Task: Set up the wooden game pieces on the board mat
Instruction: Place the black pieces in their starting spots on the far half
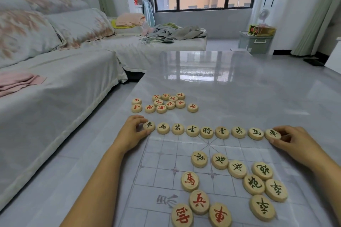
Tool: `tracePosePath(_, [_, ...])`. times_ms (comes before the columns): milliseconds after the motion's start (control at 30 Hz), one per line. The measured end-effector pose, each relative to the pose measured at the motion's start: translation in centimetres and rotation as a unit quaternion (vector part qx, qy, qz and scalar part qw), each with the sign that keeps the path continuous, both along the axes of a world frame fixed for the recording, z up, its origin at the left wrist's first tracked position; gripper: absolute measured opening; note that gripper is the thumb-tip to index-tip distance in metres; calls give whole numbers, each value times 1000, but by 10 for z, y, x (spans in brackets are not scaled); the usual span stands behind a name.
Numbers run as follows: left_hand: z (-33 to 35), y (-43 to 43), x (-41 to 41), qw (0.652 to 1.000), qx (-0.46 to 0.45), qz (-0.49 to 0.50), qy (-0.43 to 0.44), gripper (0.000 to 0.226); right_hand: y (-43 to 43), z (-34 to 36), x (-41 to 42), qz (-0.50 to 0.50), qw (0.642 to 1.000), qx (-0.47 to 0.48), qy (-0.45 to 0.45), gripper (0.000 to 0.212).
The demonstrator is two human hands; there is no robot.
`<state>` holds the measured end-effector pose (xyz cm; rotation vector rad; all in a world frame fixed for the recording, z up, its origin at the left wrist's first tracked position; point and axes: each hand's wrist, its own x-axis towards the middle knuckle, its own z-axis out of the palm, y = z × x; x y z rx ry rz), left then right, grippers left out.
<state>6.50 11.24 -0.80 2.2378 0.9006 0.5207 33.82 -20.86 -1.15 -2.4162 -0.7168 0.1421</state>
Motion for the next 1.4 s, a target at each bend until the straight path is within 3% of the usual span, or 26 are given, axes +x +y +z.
tracePosePath(200, [-1, 1, -1, 1000, 0, -1, -11, 42, 0, 2, 0, 5, 1000, -11, -2, 40])
tracePosePath(433, [-6, 3, -1, 998, -51, 10, -45, 65, -2, 14, -4, -5, 998, 10, 60, 62])
tracePosePath(500, [-2, 2, -1, 992, -66, 32, -101, 60, -2, 22, -6, -21, 997, 16, 74, 66])
tracePosePath(600, [22, -5, 2, 980, 8, 58, -190, 35, -1, 41, -12, -44, 998, 21, 41, 62])
tracePosePath(667, [45, -22, 8, 978, 34, 2, -208, 22, 1, 56, -22, -1, 1000, 11, 21, 49])
tracePosePath(767, [63, -63, 22, 977, 52, -184, -90, 24, 7, 74, -45, 127, 988, -68, 55, 31])
tracePosePath(900, [35, -109, 43, 929, 94, -337, 118, 45, 15, 74, -65, 172, 962, -180, 114, 32])
tracePosePath(967, [25, -117, 47, 920, 79, -351, 157, 55, 16, 70, -69, 172, 949, -214, 155, 35])
tracePosePath(1067, [25, -117, 48, 922, 65, -339, 174, 51, 17, 66, -70, 199, 935, -219, 198, 32])
tracePosePath(1233, [33, -106, 42, 918, 48, -336, 203, 55, 27, 58, -76, 263, 929, -197, 171, 19])
tracePosePath(1333, [38, -92, 35, 914, 12, -346, 210, 45, 26, 60, -74, 251, 942, -146, 168, 3])
tracePosePath(1400, [41, -85, 33, 917, 19, -340, 207, 36, 21, 63, -67, 210, 959, -129, 142, 10])
